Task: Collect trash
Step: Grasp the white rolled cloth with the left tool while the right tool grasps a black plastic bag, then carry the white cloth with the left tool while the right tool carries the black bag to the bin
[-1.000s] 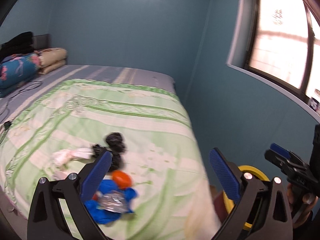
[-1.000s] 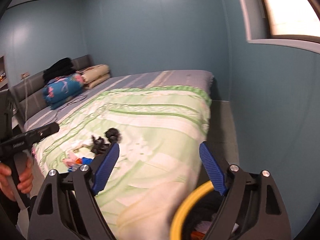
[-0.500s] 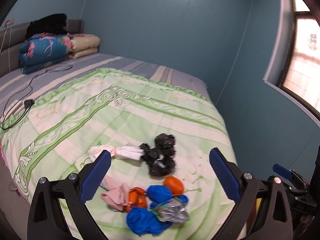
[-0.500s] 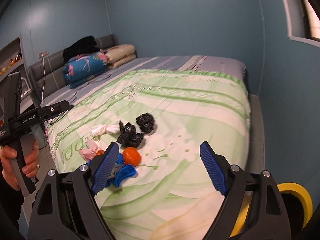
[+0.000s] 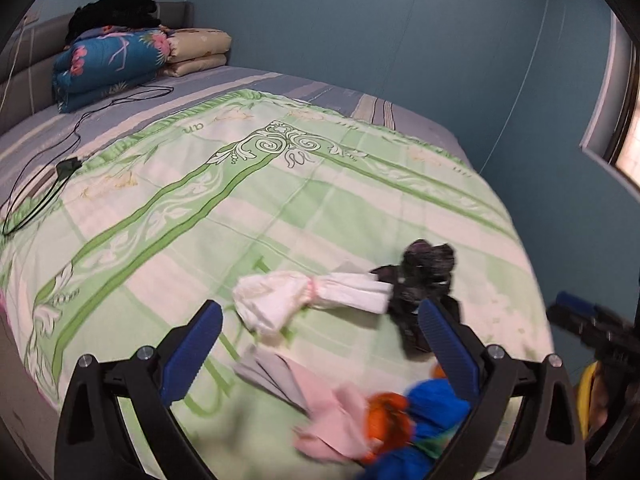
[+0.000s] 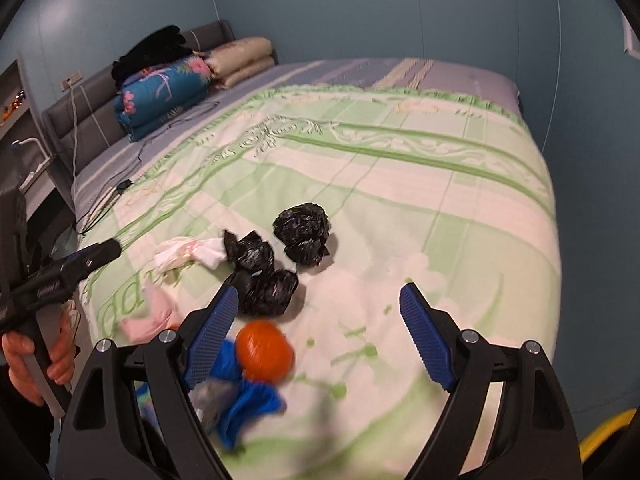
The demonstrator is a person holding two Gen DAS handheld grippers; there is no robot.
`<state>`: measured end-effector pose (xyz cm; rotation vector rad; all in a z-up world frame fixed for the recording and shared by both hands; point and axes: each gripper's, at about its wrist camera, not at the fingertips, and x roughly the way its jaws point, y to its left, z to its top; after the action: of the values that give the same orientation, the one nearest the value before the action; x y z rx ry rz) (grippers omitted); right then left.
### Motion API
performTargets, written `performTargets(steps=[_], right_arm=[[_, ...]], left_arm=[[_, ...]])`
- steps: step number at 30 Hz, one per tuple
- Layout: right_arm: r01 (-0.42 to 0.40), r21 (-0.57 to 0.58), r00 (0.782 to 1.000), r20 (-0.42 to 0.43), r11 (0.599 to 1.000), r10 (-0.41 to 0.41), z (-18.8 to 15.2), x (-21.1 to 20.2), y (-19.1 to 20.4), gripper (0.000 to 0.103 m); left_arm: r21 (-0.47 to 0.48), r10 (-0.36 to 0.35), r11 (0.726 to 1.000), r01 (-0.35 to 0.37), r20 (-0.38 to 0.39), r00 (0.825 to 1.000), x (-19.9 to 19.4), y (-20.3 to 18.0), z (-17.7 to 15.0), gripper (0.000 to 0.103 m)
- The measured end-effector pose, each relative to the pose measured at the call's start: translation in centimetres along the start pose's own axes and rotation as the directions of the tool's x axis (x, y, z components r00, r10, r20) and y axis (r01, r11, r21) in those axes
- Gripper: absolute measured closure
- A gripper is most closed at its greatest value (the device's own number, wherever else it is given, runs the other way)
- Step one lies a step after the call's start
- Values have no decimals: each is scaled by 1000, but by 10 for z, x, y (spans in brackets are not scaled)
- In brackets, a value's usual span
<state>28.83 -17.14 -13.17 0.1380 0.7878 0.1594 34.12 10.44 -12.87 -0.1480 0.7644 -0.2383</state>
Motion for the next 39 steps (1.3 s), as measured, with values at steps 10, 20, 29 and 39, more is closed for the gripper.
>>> performTargets(steps=[10, 20, 29, 39], right_arm=[[12, 38, 996, -87, 999, -8, 34, 84, -4, 24], [10, 38, 989, -150, 999, -5, 47, 132, 1, 24], [21, 16, 984, -176, 1000, -18, 49, 152, 10, 27], [17, -25, 977, -211, 1000, -22, 44, 167, 24, 60]], left_arm=[[113, 13, 994, -5, -74, 997, 63, 9, 10, 8], [169, -13, 985, 37, -140, 990, 103, 4, 8, 13], [269, 41, 963, 9, -181, 983, 114, -6, -5, 55], [284, 49, 959, 5, -182, 982, 110, -4, -6, 83]])
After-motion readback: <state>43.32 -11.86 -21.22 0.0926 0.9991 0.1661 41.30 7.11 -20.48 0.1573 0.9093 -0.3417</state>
